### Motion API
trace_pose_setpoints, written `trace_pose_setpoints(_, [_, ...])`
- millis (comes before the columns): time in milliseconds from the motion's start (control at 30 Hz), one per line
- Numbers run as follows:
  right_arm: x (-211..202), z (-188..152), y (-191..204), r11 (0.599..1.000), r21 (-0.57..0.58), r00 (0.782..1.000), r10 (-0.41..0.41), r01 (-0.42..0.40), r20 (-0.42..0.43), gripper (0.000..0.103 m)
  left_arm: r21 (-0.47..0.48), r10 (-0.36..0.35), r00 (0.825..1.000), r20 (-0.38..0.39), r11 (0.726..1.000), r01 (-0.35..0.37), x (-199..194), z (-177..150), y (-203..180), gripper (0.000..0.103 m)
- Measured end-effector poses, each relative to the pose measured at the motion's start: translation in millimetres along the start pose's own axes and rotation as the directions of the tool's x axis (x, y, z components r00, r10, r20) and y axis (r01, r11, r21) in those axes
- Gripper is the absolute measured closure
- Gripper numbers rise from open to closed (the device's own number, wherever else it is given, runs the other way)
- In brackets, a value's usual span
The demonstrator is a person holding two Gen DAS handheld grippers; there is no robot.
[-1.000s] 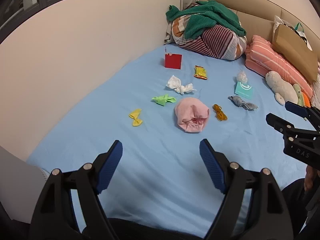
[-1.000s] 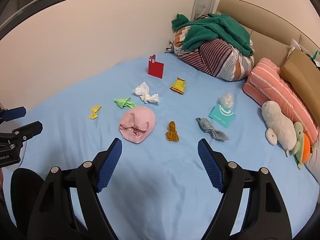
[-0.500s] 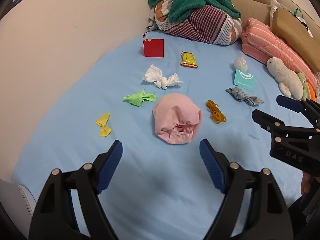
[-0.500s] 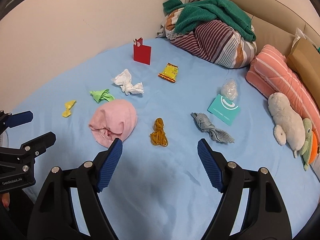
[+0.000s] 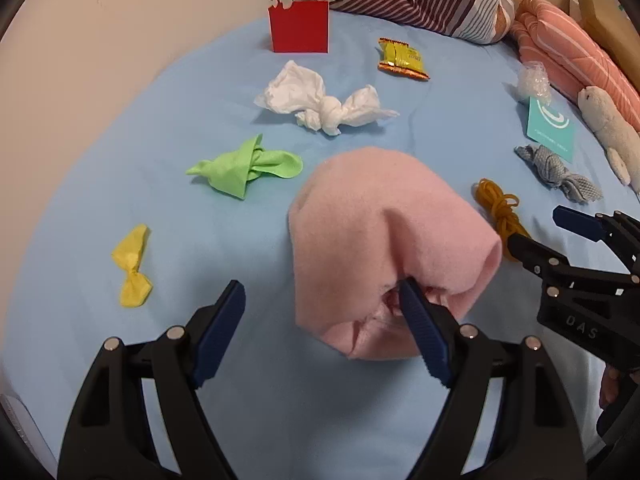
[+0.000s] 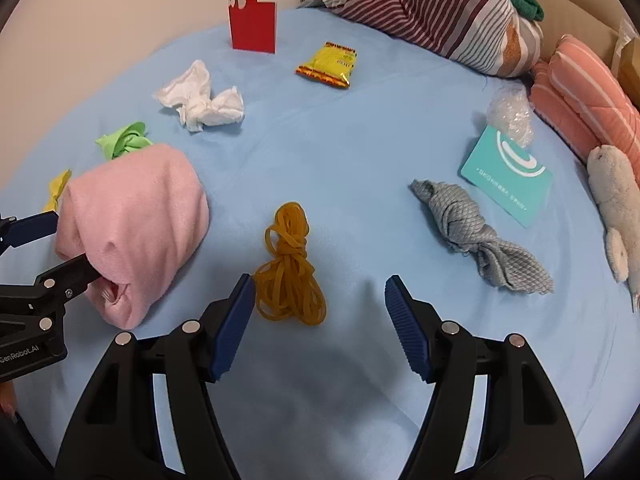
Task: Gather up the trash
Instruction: 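Grasp the pink cloth with the left tool while the right tool grasps the orange rubber bands, then carry the pink cloth and rubber bands over the grey bin with both tools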
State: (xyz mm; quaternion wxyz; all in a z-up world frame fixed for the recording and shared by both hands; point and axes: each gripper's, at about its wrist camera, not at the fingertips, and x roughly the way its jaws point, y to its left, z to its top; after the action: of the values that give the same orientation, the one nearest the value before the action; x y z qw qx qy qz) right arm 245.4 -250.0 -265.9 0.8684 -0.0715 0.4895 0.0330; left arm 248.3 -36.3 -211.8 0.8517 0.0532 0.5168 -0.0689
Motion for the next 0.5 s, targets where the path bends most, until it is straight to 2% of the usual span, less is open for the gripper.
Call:
trace_pose_setpoints(67, [12,-1,0,1.0,-0.001,1.0,0.015,-0.015,-0.016,0.039,0.006,-0.01,1.0,-0.007,1.0,0.01,10,-2,-1,0.027])
trace_pose_setpoints(100, [16,-1,0,1.0,0.0,0.999,0.027,-0.027,-0.021,0.043,0.008,-0.016,1.0,-0.011,1.0,0.016,15,-3,-1,0.03])
trace_pose_setpoints(133, [19,-1,1,0.999,0.001,0.999,0.042,-0.042,-0.019,0.049,0.006,-0.038,0.999,-0.017,0.999,0.038,19,-5,-2,0.041])
trace_pose_setpoints(167, [20,-2,2,0.999,-0.003,0.999,0.052,-0.052,-0.011,0.053,-0.001,-0.068,0.997,-0.021,0.998,0.068,21,-7,-2,0.047])
trace_pose_setpoints(200, [18,-1,5,0.998,-0.015,0.998,0.064,-0.064,-0.003,0.066,-0.004,-0.072,0.997,-0.008,0.997,0.072,21,-8,-3,0.05])
trace_pose_setpoints(233, [18,-1,8,0.996,-0.029,0.997,0.081,-0.081,-0.001,0.078,0.01,-0.087,0.996,-0.002,0.996,0.087,19,-8,-5,0.062])
trace_pose_setpoints(267, [17,-1,10,0.995,-0.039,0.995,0.096,-0.096,-0.001,0.082,0.024,-0.099,0.995,-0.001,0.995,0.099,18,-8,-9,0.071])
trace_pose_setpoints(333, [14,-1,14,0.994,-0.044,0.995,0.104,-0.104,0.003,0.089,0.038,-0.106,0.994,0.005,0.994,0.105,15,-8,-13,0.084])
trace_pose_setpoints(500, [2,-4,12,0.993,-0.015,0.993,0.118,-0.118,0.008,0.091,0.016,-0.144,0.99,0.008,0.989,0.144,3,-7,-10,0.09])
